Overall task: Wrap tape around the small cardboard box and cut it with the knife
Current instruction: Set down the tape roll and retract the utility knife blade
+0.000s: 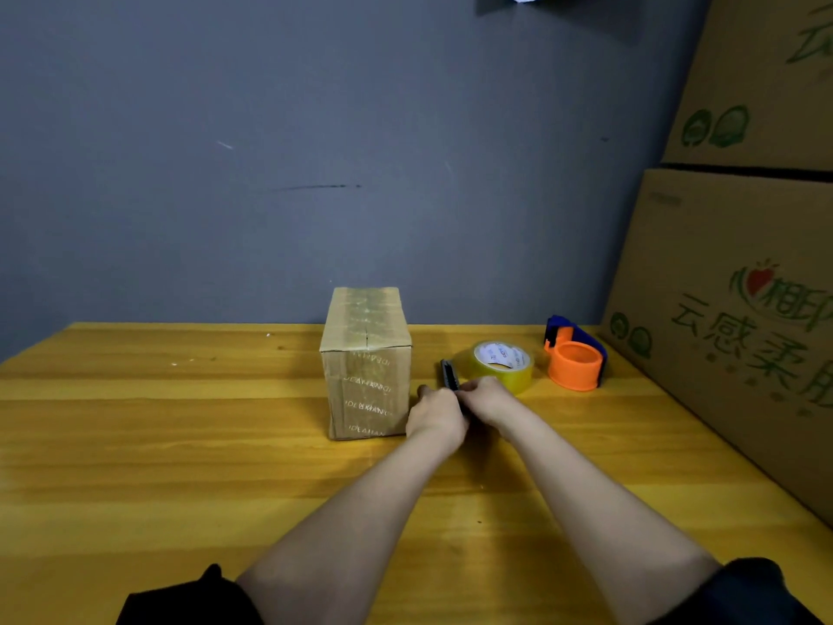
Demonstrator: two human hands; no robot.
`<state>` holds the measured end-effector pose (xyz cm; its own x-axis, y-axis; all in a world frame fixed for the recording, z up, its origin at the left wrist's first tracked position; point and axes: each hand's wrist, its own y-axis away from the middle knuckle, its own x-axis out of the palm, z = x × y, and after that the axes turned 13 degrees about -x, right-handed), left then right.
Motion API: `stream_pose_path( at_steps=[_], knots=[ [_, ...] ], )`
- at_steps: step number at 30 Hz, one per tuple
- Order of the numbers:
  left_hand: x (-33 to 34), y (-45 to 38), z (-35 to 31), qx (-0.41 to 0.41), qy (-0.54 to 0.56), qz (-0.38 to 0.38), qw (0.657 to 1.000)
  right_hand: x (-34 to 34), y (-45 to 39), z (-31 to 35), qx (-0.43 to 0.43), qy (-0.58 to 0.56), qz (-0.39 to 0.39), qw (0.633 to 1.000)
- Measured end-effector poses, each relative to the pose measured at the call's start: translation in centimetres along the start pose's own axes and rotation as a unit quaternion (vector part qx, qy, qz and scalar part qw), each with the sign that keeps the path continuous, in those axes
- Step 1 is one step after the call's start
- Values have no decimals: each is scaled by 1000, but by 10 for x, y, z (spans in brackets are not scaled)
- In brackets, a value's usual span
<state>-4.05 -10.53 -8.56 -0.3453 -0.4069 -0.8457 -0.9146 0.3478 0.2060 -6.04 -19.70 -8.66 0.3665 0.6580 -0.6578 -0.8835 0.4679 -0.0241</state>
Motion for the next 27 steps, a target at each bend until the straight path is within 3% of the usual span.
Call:
stream_pose_path(
  at_steps=[9, 19, 27],
  knots=[
    [3, -5, -3, -16, -45, -7, 999, 5, 2, 1, 14, 104, 4, 994],
    [-7, 6, -4, -10, -39, 39, 998, -11, 18, 7, 4, 106, 23, 994],
    [-30, 31, -2, 56, -35, 1, 998, -33, 47, 4, 42, 92, 34, 994]
  ],
)
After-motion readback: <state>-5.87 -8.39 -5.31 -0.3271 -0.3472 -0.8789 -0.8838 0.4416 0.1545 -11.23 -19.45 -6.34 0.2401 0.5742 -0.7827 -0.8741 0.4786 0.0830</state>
